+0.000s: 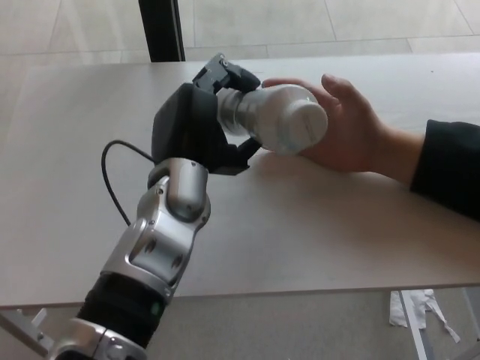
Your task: Pick up a bottle and hand it
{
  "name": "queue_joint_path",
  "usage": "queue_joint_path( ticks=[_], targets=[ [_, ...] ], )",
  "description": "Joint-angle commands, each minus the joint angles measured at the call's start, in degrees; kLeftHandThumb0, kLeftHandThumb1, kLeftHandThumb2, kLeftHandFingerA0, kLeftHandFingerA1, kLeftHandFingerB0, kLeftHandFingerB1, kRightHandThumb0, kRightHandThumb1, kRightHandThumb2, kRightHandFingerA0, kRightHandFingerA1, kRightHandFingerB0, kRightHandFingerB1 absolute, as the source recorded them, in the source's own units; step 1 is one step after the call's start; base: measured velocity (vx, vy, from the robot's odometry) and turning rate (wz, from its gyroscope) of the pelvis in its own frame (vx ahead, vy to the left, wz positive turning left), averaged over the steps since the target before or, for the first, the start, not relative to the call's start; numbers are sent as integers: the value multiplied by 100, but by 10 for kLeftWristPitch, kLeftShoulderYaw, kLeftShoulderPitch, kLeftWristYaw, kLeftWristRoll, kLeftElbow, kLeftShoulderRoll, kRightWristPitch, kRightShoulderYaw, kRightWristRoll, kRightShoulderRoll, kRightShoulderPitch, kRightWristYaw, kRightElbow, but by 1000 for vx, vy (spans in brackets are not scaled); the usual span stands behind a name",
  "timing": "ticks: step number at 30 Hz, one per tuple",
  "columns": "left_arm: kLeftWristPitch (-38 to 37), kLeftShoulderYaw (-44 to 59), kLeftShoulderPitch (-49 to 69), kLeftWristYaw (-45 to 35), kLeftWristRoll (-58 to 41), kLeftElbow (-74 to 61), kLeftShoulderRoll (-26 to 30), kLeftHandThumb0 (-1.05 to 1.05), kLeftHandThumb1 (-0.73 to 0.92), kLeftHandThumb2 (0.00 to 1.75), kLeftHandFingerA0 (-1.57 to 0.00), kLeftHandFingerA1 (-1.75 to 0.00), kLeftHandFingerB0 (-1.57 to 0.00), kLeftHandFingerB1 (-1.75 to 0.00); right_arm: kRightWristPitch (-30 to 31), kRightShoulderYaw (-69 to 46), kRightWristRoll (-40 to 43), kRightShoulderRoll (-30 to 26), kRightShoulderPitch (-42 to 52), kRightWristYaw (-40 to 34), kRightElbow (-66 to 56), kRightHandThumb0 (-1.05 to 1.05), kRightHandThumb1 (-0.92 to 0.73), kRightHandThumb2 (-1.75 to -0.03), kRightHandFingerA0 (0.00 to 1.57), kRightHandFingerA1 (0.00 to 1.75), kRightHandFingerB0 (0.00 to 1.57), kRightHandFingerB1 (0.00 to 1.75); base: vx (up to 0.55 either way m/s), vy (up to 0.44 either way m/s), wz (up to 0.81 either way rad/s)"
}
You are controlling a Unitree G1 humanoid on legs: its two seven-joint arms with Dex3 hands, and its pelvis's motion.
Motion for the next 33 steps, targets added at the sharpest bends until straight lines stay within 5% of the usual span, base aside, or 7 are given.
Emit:
queue_joint_path(
  ticks=[1, 6, 8, 13, 14, 27, 33],
  targets=[
    [273, 28, -215, -211, -69, 12, 9, -20, 55, 91, -98, -158, -56, -68, -6, -2, 8, -12, -7, 6, 7, -49, -56, -57, 81, 53, 43, 35, 0, 0, 0],
    [265, 31, -268, -189, -64, 72, -13, -17, 51, 102, -96, -161, -72, -130, 6, 3, 16, -5, -17, 12, 1, -51, -45, -80, 62, 59, 37, 48, 0, 0, 0],
    [273, 38, -290, -167, -66, 108, -32, -22, 60, 77, -97, -148, -73, -95, 7, 8, 13, -4, -20, 12, -1, -52, -45, -80, 57, 57, 35, 47, 0, 0, 0],
    [260, 38, -269, -135, -59, 140, -59, -23, 57, 82, -97, -160, -73, -133, 8, 14, 17, 4, -32, 20, 7, -52, -43, -79, 53, 56, 36, 47, 0, 0, 0],
    [258, 40, -256, -124, -59, 151, -67, -22, 56, 80, -95, -160, -71, -101, 14, 20, 14, 9, -28, 15, -7, -51, -44, -79, 53, 56, 35, 47, 0, 0, 0],
    [289, 99, -184, 11, -77, 243, -202, -23, 58, 82, -95, -148, -71, -112, 56, 50, 3, 31, -8, -18, -114, -45, -57, -57, 52, 44, 39, 33, 0, 0, 0],
    [286, 90, -147, 22, -88, 269, -218, -26, 67, 67, -80, -136, -52, -67, 35, 47, 3, 29, -19, -11, -86, -44, -58, -57, 52, 43, 39, 32, 0, 0, 0]
  ],
)
